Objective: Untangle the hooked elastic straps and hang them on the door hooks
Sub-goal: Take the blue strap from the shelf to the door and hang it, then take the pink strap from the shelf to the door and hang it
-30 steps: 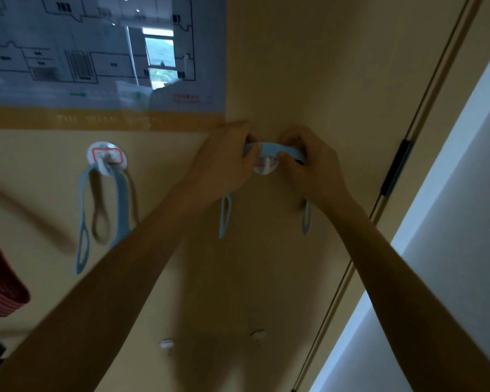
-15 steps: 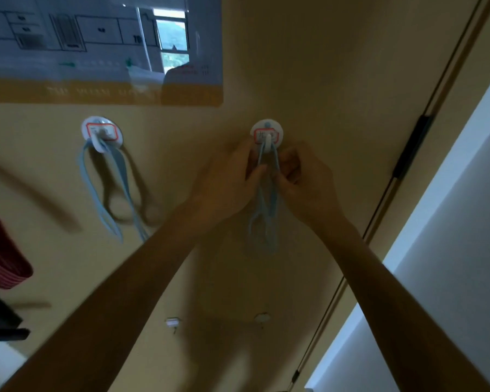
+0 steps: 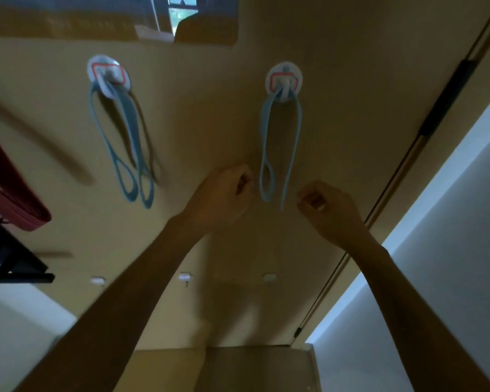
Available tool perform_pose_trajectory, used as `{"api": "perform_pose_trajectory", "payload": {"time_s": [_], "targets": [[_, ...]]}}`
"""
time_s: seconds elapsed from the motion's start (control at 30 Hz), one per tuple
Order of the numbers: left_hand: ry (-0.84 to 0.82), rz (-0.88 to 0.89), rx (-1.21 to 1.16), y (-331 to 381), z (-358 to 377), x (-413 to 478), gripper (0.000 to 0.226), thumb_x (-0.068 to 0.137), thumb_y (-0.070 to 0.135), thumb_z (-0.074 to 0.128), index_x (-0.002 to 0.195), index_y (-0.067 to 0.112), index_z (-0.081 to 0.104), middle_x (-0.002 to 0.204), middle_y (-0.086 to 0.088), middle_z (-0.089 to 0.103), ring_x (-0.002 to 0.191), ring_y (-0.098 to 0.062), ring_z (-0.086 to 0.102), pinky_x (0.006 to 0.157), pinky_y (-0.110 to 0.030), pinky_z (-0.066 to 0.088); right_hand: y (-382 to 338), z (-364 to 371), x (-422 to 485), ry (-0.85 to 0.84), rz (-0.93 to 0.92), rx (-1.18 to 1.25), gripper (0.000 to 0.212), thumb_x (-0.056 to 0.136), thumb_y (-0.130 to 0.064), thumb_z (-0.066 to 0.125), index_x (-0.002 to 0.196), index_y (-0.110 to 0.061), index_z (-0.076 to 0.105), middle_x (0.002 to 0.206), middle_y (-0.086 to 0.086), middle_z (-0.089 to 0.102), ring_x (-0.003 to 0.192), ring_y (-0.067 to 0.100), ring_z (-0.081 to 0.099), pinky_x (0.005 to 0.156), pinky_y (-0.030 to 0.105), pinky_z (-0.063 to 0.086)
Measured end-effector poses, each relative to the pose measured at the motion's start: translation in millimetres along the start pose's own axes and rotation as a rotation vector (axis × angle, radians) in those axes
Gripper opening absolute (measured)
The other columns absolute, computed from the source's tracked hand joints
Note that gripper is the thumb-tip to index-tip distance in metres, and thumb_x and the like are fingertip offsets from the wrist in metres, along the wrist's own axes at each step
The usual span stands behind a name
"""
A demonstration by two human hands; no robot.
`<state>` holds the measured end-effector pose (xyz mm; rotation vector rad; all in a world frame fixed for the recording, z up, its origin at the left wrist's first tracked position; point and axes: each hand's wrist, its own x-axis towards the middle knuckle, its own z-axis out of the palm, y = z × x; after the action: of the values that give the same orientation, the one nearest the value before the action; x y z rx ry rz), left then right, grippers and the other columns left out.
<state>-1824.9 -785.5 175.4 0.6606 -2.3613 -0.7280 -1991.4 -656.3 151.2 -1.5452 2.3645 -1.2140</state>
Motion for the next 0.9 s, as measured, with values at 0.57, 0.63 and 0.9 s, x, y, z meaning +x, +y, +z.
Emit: {"api": "perform_pose_trajectory", "payload": {"time_s": [0.57, 0.63, 0.9], "targets": [[-0.368, -0.837, 0.068, -151, 79, -303, 0.036, 0.094, 0.027, 0.046, 0.125, 0.011, 0.046, 0.126, -0.014, 0.047, 0.118, -0.030, 0.049, 0.098, -0.043, 0.043, 26, 202, -181, -0.782, 0.202, -0.079, 0.020, 0.089, -0.021, 0.057, 0.100, -0.006, 0.064, 0.098, 0.010, 0.066, 0.094, 0.026, 0.061, 0.082, 0.034, 0.045], [-0.371, -0.941, 0.038, -154, 74, -343, 0.038, 0.095, 0.029, 0.044, 0.128, 0.011, 0.044, 0.129, -0.014, 0.045, 0.121, -0.030, 0.047, 0.101, -0.043, 0.042, 10, 222, -200, -0.877, 0.184, -0.095, 0.028, 0.092, -0.027, 0.054, 0.108, -0.005, 0.061, 0.105, 0.010, 0.064, 0.100, 0.026, 0.059, 0.086, 0.037, 0.046], [-0.222, -1.330, -0.114, -145, 21, -533, 0.044, 0.098, 0.033, 0.040, 0.134, 0.009, 0.042, 0.136, -0.016, 0.042, 0.124, -0.031, 0.044, 0.104, -0.038, 0.039, -83, 302, -291, -1.249, 0.029, -0.163, 0.049, 0.096, -0.042, 0.042, 0.129, -0.007, 0.051, 0.124, 0.006, 0.058, 0.116, 0.021, 0.054, 0.095, 0.033, 0.043]]}}
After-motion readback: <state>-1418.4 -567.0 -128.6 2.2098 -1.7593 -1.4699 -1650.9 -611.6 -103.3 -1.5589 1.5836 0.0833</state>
